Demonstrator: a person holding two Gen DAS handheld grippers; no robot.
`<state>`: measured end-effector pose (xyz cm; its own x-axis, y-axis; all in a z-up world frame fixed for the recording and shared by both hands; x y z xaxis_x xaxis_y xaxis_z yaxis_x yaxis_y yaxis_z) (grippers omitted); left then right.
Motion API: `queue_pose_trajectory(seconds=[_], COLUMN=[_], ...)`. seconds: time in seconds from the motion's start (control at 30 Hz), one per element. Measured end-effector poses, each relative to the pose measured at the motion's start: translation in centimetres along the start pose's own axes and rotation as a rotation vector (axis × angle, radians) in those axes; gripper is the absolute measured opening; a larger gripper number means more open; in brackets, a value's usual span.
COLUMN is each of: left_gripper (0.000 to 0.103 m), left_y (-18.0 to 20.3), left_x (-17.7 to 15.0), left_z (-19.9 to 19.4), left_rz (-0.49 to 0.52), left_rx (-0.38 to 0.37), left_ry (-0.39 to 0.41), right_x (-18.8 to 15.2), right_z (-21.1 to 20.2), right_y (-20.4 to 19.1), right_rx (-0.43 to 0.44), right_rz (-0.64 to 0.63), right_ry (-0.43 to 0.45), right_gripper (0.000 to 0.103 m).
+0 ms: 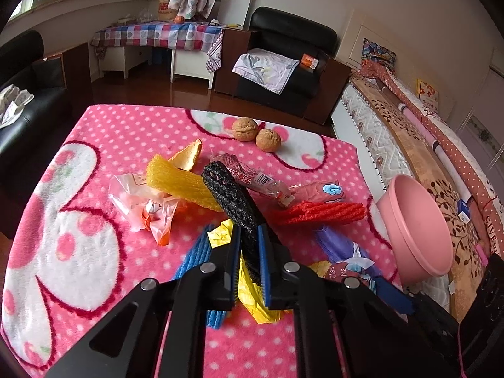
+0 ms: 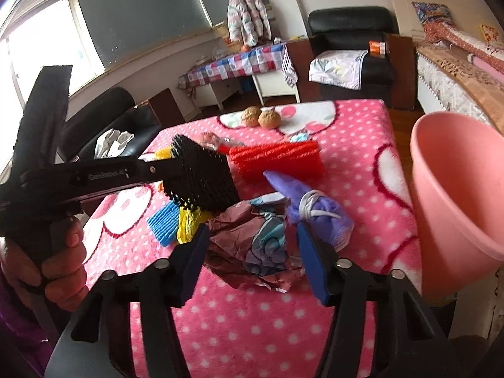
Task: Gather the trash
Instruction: 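Grasp the black foam mesh sleeve with the left tool while the right tool grasps the crumpled foil wrapper, then carry both held items over the pink bucket and open both tools to drop them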
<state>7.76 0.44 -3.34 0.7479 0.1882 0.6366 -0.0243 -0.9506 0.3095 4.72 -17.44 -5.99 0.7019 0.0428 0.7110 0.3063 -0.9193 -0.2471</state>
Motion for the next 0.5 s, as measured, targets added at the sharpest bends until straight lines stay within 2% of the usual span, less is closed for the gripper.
queue_pose_trajectory(seconds=[0.07, 0.1, 0.17, 0.23, 0.33, 0.5], left_gripper=[0.010, 0.010, 0.010, 0.010, 0.010, 0.010], left_y=[0.3, 0.4, 0.6, 0.8, 1.0, 1.4], left_x=[-0.1, -0.1, -0.2, -0.3, -0.4, -0.5], left_z=[-0.1, -0.2, -0.4, -0.7, -1.1, -2.1], left_rz=[0.013, 0.018, 0.029, 0.037, 0.048, 0.057], left_rx=[0.007, 0.009, 0.010, 0.010, 0.008, 0.001], left_ry=[0.003, 0.005, 0.008, 0.014, 0.025, 0.047], right_x=[-0.1, 0.0, 0.0, 0.0, -0.1, -0.1], right_z=[0.3, 0.4, 0.4, 0.2, -0.2, -1.4], right_y=[0.0, 0.0, -0.2, -0.3, -0.6, -0.8], right_rx=[0.005, 0.009, 0.010, 0.012, 0.014, 0.015], right_rz=[0.002, 0.002, 0.001, -0.007, -0.007, -0.005], right_ry=[-0.013, -0.018, -0.017, -0.016, -0.007, 0.019], right_gripper=[0.045, 0.044, 0.032, 0.026, 0.019, 0.017])
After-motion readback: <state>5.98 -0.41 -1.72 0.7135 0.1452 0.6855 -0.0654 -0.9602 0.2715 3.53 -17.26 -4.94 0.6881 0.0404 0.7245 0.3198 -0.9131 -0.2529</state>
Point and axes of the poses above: each gripper's, at about its wrist camera, not at the fingertips, and z roughly the way its jaws point, y to its right, x to its top, the point moved 1 cm from there along z, roughly the way its jaws point, and after that the axes turned 8 degrees about -x, right-handed, at the moved point
